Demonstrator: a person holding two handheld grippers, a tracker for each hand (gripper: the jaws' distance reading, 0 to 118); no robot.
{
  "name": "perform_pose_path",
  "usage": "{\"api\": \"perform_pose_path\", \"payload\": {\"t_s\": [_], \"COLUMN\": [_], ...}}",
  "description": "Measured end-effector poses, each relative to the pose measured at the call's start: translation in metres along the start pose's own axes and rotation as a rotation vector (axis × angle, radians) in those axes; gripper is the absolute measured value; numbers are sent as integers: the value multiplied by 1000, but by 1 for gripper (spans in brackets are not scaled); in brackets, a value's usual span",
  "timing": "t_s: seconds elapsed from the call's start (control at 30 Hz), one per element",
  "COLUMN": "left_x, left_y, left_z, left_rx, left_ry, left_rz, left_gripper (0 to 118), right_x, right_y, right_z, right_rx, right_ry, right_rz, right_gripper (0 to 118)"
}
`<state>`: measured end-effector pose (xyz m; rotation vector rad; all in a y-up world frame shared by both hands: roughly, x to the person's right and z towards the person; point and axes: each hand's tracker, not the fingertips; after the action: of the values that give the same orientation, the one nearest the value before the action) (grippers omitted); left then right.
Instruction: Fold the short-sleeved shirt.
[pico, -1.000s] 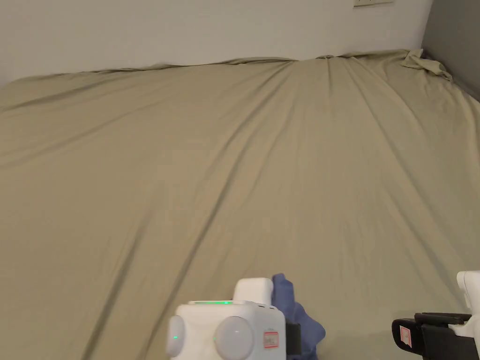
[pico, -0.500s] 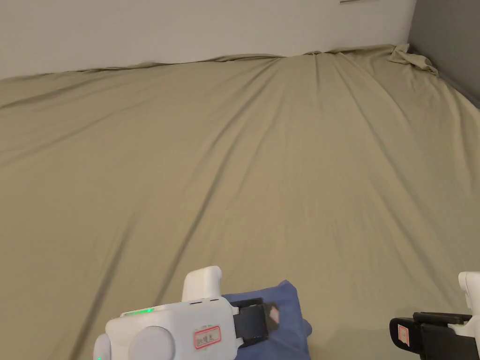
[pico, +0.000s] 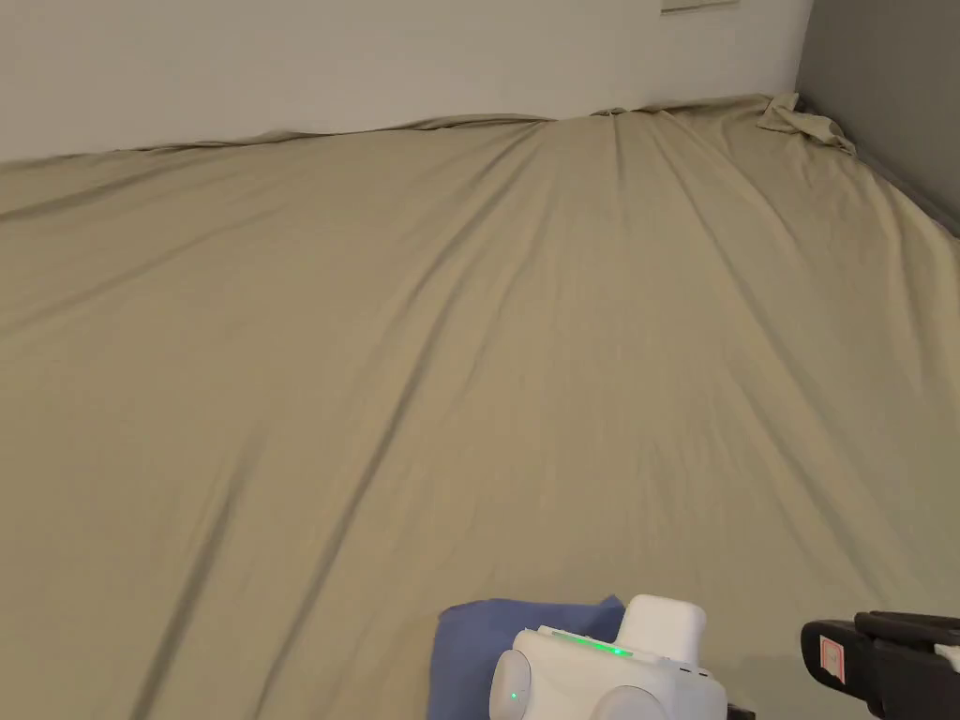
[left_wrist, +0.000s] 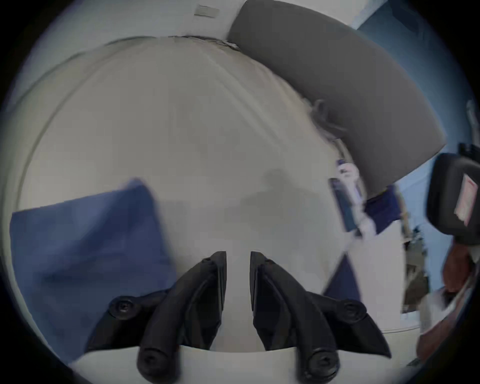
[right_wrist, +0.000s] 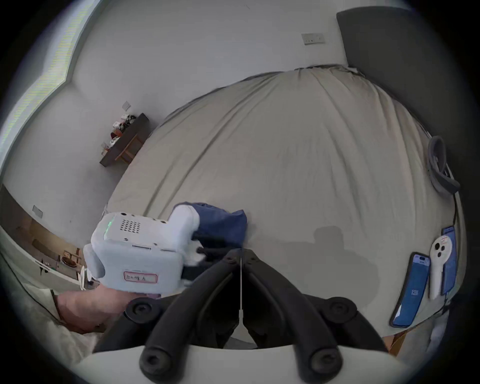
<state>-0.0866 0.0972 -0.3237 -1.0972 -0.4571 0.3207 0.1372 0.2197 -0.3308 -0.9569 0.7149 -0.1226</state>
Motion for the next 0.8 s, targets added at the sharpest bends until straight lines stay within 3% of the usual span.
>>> {"api": "perform_pose_path", "payload": {"t_s": [0.07,0.17,0.23,0.33,0.4,0.47,0.57,0.6,0.63,0.67,0.8], "left_x": [-6,-45,-86,-142,-166,-182,-192,-194,-193,-192,-185], "left_y": [-4,-17,-34,-56,-64,-70,-72,-71,-68,-66,-58], "left_z": [21,72,110,156,175,184,181,176,168,159,114], "left_rx": [16,80,130,178,179,179,217,212,197,176,111], "left_ry": [-11,-70,-64,-49,18,70,-9,-69,-94,-95,-120], "left_rz": [5,144,269,412,431,453,500,502,495,474,375], "left_gripper": [21,21,21,21,21,21,21,29,65,117,118], "right_x": [4,7,12,17,11,9,17,17,25,29,46], "right_y": [4,6,3,-8,-19,-31,-48,-52,-54,-54,-59], "right_z": [1,-16,-43,-101,-141,-177,-220,-224,-224,-221,-227], "right_rx": [28,25,0,-151,-243,-318,-438,-449,-401,-387,-386], "right_ry": [33,112,240,453,517,477,292,264,363,398,398], "right_rz": [-9,-42,-84,-212,-227,-209,-235,-254,-332,-393,-370], "right_gripper": [3,3,3,3,3,3,3,3,3,3,3]}}
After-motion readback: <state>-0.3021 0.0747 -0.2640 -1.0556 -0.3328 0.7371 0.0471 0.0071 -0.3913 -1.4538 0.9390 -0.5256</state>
